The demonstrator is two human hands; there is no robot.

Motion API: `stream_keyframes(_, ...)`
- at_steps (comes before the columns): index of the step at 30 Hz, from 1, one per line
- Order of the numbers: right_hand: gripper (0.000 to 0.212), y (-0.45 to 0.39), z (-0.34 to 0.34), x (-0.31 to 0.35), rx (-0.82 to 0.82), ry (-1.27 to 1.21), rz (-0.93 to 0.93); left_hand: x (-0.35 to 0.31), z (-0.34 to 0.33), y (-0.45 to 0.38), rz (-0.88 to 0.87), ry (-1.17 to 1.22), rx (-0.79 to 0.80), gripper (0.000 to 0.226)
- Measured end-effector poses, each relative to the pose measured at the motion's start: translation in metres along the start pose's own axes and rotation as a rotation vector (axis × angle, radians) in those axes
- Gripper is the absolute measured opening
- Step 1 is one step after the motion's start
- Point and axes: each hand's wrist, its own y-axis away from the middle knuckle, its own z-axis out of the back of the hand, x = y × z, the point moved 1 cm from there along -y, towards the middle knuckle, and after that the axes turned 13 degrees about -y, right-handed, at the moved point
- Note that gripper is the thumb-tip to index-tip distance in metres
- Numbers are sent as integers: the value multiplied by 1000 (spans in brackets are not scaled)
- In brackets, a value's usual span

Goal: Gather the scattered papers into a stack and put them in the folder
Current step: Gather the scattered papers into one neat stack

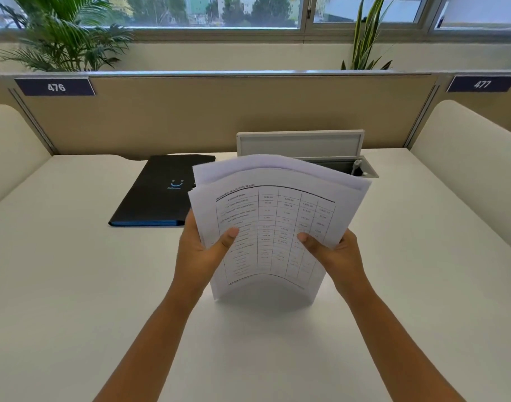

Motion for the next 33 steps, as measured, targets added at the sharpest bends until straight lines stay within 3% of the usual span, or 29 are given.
stream_keyframes(3, 26, -4, -1, 17, -8, 14, 66, -17, 9, -4, -88, 23, -50, 40)
stream_keyframes(7, 29, -8, -5, 36, -48, 19, 142, -38, 15, -7, -194, 100, -112, 61)
stream_keyframes(12, 57, -8, -16, 62, -116, 37, 261, -51, 16, -16, -107, 173, -278, 53)
stream_keyframes(15, 43, -10, -19, 65, -193, 44, 264, -52, 12, -19, -45, 99, -322, 33)
stream_keyframes(18, 29, -8, -22, 62, -256, 79, 251, -50, 5, -17, -3, 18, -342, 29)
stream_keyframes(24, 31, -6, -21, 58, -287, 82, 231, -49, 4, -14, 42, -36, -415, 31)
stream_keyframes(33, 31, -6, -21, 56, -290, 93, 229, -49, 5, -15, 49, -33, -363, 32)
